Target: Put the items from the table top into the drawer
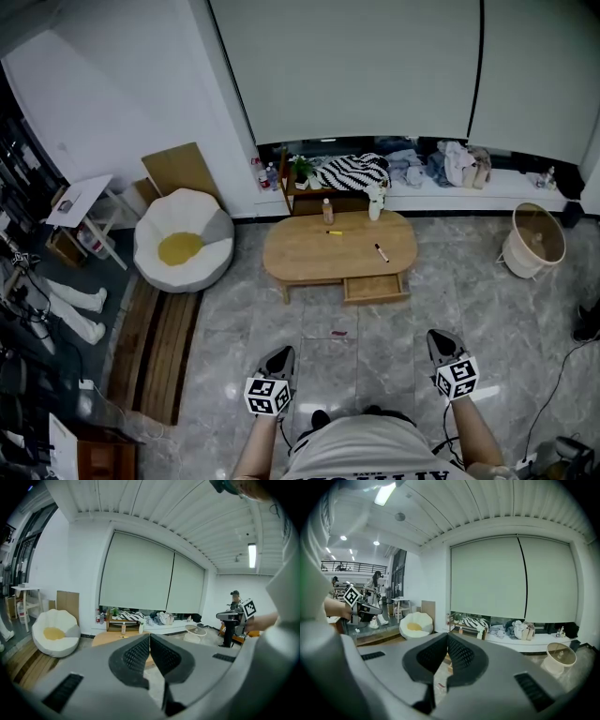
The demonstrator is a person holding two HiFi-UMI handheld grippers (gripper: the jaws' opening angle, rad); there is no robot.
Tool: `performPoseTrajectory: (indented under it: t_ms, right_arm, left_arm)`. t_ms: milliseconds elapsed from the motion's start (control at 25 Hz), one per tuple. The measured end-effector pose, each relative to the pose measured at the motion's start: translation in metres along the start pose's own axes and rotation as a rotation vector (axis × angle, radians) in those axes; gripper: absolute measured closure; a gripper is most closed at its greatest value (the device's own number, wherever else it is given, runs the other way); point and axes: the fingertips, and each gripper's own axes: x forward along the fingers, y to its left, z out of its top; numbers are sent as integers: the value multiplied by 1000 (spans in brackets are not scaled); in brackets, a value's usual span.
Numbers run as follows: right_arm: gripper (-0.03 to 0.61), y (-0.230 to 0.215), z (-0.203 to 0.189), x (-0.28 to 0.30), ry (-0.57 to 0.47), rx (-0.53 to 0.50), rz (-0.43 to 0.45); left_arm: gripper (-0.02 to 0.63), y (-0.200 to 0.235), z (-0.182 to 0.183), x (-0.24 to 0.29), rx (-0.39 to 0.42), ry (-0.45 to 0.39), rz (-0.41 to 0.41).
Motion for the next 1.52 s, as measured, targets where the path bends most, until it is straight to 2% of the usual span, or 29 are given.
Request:
performPoseTrajectory:
  t_ms: [640, 920, 1160, 1520]
  right_arm:
    - [558, -52, -24, -23, 33, -51, 65]
    - [558, -60, -32, -15, 44, -39, 74]
    - [558, -62, -33, 3, 59, -32, 71]
    - [558, -62, -14, 60, 69, -27, 34]
  left_arm:
    - [592, -65, -13, 16, -47, -8, 68]
    - [592, -72, -22, 25, -50, 24, 67]
    - [592, -60, -17, 41, -52, 26, 58]
    - [592, -8, 7, 97, -39, 29, -1]
